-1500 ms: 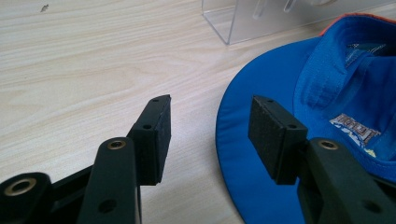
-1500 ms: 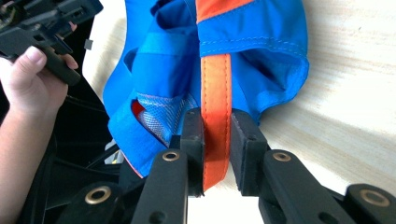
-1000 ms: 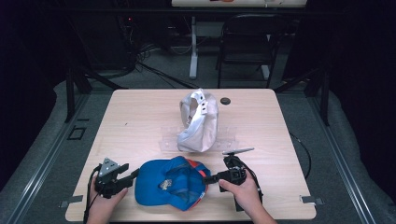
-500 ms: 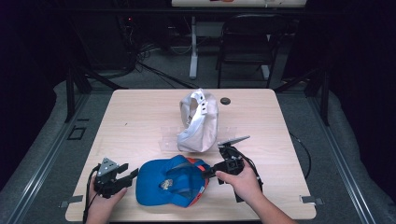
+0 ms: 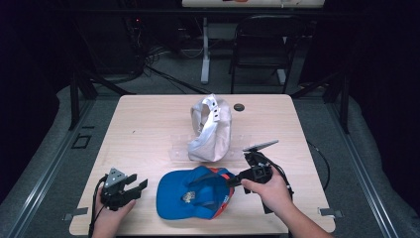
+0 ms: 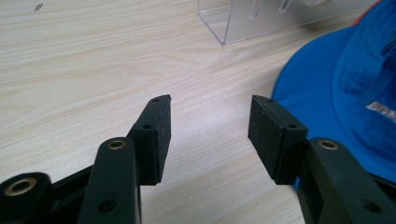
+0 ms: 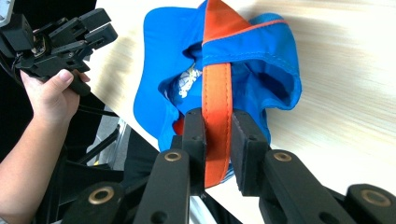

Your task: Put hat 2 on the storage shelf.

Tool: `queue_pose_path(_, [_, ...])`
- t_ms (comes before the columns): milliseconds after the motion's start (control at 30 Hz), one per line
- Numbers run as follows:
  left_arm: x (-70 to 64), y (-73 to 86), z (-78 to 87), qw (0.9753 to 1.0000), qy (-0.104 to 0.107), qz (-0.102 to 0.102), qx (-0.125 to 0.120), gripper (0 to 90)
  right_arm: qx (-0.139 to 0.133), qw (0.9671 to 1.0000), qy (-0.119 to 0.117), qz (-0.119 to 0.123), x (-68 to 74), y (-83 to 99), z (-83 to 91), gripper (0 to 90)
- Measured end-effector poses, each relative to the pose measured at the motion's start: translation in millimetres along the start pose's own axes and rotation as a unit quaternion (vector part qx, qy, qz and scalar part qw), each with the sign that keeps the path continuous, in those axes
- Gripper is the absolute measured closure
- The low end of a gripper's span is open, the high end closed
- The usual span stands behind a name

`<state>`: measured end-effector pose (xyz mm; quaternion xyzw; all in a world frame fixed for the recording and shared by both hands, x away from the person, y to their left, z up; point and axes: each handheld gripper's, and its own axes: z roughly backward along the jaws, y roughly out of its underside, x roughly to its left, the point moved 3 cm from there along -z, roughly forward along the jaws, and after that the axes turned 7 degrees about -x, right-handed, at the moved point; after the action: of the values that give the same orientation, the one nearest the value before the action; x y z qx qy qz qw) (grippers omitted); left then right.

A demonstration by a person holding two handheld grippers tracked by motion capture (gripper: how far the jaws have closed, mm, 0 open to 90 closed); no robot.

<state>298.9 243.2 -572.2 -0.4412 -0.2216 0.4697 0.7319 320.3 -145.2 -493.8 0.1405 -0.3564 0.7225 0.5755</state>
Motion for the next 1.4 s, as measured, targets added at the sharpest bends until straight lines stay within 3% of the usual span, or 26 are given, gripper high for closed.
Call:
queue_pose_path(33, [0.0,0.0,-0.1,1.0000,0.000,0.000,0.000,49.6,-0.014,0.9999,-0.003,-0.005,-1.2,-0.2,2.2,77.7])
queue_pose_path(167, [-0.1,0.0,-0.5,1.0000,-0.001,-0.001,0.000,49.6,-0.009,0.9999,0.002,-0.006,-9.2,-0.4,14.6,77.6])
queue_pose_path(267, [-0.2,0.0,-0.7,1.0000,-0.001,-0.003,0.000,49.6,-0.023,0.9995,0.008,-0.022,-11.2,-0.1,18.9,77.7])
queue_pose_path(300, [-0.2,0.1,-0.7,1.0000,-0.001,-0.003,0.001,49.6,-0.011,0.9998,0.008,-0.015,-13.3,-0.4,21.6,77.7])
queue_pose_path(333, [-0.3,0.2,-0.8,1.0000,-0.001,-0.003,0.001,49.6,-0.017,0.9995,0.009,-0.024,-13.7,-0.4,22.2,77.7])
queue_pose_path(367, [-0.4,0.2,-0.8,1.0000,-0.001,-0.003,0.001,49.5,-0.011,0.9993,0.007,-0.034,-13.7,-0.7,24.3,77.7])
queue_pose_path(400, [-0.4,0.2,-0.8,1.0000,-0.002,-0.003,0.002,49.6,-0.010,0.9996,0.004,-0.026,-15.6,-1.6,25.3,77.7])
queue_pose_path(600, [-0.5,0.4,-1.0,1.0000,-0.002,-0.002,0.002,49.5,-0.005,0.9992,-0.004,-0.040,-16.5,-5.1,31.7,77.7])
queue_pose_path(633, [-0.5,0.4,-1.1,1.0000,-0.001,-0.002,0.002,49.5,-0.015,0.9987,-0.007,-0.048,-15.3,-6.0,31.3,77.7])
queue_pose_path(767, [-0.5,0.3,-1.0,1.0000,-0.001,-0.002,0.002,49.4,-0.006,0.9979,-0.033,-0.055,-14.3,-10.4,36.6,77.8])
queue_pose_path(900, [0.1,0.5,-0.9,1.0000,-0.001,-0.002,0.002,49.5,-0.002,0.9943,-0.066,-0.084,-9.8,-15.2,41.0,77.8])
queue_pose_path(1033, [0.1,0.5,-0.9,1.0000,-0.001,0.001,0.001,49.5,-0.010,0.9910,-0.097,-0.091,-7.7,-18.9,42.6,77.8])
queue_pose_path(1167, [0.1,0.5,-0.8,1.0000,-0.001,0.001,0.001,49.5,-0.017,0.9857,-0.122,-0.115,-3.8,-22.3,43.8,77.9])
queue_pose_path(1400, [0.0,0.4,-0.9,1.0000,-0.001,0.001,0.001,49.4,-0.019,0.9773,-0.166,-0.129,5.1,-29.7,51.0,77.9])
